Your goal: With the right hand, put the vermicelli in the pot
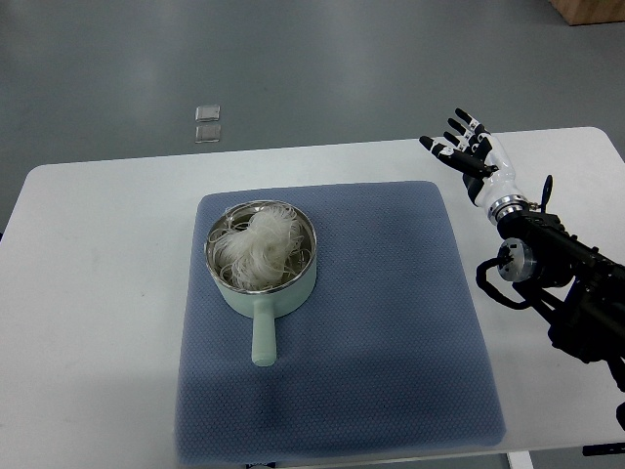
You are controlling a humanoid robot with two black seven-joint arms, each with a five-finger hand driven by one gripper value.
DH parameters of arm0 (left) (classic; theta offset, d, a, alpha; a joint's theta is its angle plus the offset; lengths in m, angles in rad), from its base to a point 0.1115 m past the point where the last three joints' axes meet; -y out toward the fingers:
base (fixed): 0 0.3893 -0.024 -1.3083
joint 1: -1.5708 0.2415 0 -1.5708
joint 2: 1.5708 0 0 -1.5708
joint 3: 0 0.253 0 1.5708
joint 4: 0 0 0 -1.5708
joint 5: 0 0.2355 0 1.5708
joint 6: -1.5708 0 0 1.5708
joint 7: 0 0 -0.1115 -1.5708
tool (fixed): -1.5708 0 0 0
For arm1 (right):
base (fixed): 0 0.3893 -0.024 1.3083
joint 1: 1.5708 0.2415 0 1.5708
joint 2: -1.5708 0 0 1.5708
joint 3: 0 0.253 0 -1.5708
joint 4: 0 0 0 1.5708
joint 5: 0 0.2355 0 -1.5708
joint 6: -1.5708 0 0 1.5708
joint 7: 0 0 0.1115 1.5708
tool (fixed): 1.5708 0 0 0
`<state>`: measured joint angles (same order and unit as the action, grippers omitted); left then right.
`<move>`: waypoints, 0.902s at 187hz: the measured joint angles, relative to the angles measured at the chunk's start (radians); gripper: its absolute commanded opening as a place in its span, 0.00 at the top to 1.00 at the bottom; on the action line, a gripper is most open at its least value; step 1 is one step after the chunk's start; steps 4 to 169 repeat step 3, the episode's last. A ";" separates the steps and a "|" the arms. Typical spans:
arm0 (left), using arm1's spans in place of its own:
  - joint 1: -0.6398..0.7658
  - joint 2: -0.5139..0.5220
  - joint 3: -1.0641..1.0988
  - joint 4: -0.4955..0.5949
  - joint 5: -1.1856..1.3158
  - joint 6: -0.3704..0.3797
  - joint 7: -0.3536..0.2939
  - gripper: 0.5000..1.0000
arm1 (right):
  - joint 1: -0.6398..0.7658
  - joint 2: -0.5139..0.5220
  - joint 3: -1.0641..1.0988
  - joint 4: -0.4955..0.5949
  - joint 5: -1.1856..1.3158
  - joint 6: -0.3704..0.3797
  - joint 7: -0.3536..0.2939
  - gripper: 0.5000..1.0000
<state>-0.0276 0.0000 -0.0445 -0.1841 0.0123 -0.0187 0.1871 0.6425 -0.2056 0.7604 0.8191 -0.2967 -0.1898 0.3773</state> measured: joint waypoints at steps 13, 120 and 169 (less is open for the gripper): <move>0.000 0.000 0.000 0.000 0.000 0.000 0.000 0.00 | -0.001 0.000 0.000 0.000 0.000 0.000 0.000 0.14; 0.000 0.000 0.000 0.000 0.000 0.000 0.000 0.00 | -0.001 0.000 0.000 0.000 0.000 0.000 0.000 0.14; 0.000 0.000 0.000 0.000 0.000 0.000 0.000 0.00 | -0.001 0.000 0.000 0.000 0.000 0.000 0.000 0.14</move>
